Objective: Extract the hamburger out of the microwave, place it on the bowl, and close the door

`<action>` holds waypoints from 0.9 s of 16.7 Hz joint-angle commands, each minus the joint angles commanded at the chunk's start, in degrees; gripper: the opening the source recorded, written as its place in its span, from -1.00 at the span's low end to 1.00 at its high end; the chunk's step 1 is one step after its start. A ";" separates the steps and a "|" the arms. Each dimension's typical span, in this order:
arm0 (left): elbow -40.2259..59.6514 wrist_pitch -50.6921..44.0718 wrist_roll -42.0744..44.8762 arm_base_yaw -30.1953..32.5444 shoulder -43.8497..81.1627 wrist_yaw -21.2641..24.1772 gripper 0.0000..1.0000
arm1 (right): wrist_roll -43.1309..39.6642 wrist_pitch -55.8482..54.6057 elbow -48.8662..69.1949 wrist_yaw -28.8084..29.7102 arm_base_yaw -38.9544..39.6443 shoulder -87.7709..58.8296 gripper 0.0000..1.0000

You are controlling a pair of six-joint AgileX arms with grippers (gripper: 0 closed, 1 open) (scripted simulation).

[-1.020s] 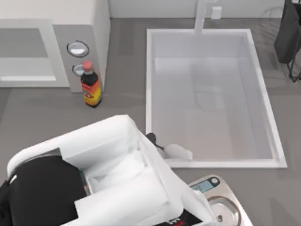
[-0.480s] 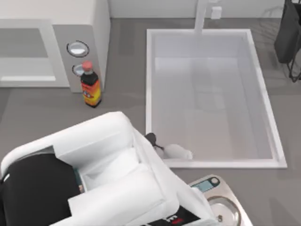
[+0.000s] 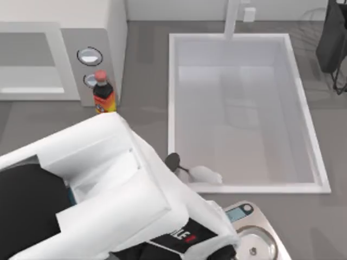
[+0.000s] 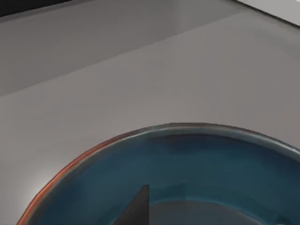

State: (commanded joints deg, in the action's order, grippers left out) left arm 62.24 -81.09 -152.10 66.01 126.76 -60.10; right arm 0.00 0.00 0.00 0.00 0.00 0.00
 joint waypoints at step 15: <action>-3.56 6.04 3.54 -3.26 3.76 -2.68 -1.00 | 0.00 0.00 0.00 0.00 0.00 0.00 1.00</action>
State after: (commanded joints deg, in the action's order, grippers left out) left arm 58.68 -75.05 -148.55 62.75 130.51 -62.78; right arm 0.00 0.00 0.00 0.00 0.00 0.00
